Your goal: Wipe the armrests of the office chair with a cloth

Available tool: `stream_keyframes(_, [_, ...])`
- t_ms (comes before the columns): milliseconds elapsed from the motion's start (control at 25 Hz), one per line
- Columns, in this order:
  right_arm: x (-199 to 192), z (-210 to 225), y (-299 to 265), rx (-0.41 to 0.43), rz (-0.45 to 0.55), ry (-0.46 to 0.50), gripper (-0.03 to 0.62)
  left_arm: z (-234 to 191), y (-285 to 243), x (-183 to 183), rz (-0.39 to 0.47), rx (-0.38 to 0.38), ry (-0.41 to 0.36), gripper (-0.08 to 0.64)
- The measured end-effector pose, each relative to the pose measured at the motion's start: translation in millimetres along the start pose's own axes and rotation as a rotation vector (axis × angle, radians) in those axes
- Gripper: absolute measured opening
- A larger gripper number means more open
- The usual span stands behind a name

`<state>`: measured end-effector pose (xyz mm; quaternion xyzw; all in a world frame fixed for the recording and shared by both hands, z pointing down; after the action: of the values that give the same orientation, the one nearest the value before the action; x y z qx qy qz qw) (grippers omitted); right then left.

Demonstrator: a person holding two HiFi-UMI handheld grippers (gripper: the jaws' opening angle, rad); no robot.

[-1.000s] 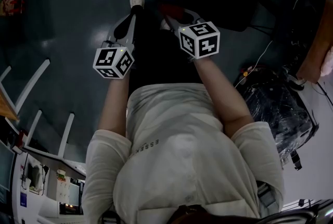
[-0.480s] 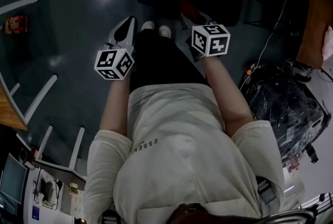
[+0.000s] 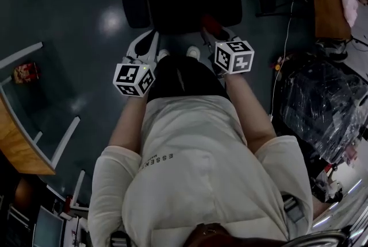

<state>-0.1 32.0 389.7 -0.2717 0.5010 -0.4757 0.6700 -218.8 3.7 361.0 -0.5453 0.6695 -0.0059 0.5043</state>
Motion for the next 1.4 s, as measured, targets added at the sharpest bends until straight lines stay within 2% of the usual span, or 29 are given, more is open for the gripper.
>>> stream_keyframes(120, [-11,24,22,-0.029,0.036,-0.032,0.05,30,-15,-1,-0.022,-0.039,-0.039,0.015])
stream_keyframes(280, [-30,67,54,-0.03,0.068,-0.023,0.049,83,-39,-10,-0.04,-0.069,-0.081,0.015])
stream_keyframes(440, [-55,120,85,0.048,0.056,-0.05,0.049,137,-71,-20,-0.012,-0.027,-0.063,0.015])
stream_keyframes(560, [-69,155,104,0.079,0.04,-0.016,0.049,171,-97,-24,0.02,0.023,-0.022,0.015])
stream_keyframes(720, [-74,197,127,0.078,0.03,0.049,0.049,211,-131,-31,0.056,0.059,0.021,0.015])
stream_keyframes(960, [-75,254,170,0.018,0.124,0.109,0.049,267,-172,-40,0.024,0.061,0.0,0.015])
stream_keyframes(1160, [-66,289,177,-0.015,0.156,0.11,0.049,270,-206,-34,-0.013,0.056,0.003,0.015])
stream_keyframes(1400, [-31,327,161,-0.086,0.14,0.093,0.049,253,-255,-3,-0.028,0.04,0.012,0.015])
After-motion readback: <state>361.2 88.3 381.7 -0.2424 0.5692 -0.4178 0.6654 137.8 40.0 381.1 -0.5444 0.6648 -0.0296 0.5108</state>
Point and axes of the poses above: the fingertips, and each gripper's own axes: y backward along the fingers, z to its right, x out of its top, the point moved 6 cm from there along y, backward along the fingers, and after that the axes turned 14 degrees about -z, right-handed, at the moved point
